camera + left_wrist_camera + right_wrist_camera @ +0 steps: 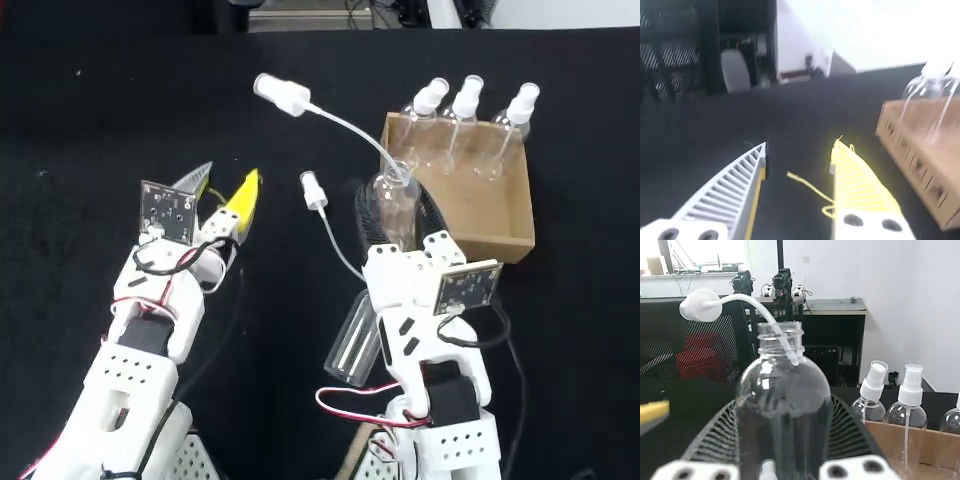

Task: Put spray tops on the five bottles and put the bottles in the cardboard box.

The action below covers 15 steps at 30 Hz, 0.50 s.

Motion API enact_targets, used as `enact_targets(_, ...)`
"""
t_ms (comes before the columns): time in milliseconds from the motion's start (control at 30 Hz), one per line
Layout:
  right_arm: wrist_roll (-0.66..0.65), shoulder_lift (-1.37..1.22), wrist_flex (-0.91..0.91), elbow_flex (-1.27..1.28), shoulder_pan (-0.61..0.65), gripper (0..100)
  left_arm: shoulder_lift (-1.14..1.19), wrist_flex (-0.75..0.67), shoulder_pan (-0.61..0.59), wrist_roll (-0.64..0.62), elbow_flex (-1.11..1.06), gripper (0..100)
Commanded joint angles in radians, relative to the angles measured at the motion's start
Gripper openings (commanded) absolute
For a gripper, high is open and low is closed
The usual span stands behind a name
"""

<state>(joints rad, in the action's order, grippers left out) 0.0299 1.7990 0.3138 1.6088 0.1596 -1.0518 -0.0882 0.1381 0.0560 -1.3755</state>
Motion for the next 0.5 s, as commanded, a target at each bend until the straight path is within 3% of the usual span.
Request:
enact_targets(0, 0.008, 0.096, -0.003, -0.012, 0.009, 1.1, 0.003, -0.025, 0.056, 0.0, 0.15, 21)
enact_targets(133, 0.008, 0.096, -0.003, -0.015, 0.009, 1.1, 0.052, -0.025, 0.09, 0.006, 0.239, 21)
enact_targets(467, 0.009, 0.096, -0.003, -0.018, 0.009, 1.1, 0.477, -0.023, 0.097, 0.006, 0.512, 21)
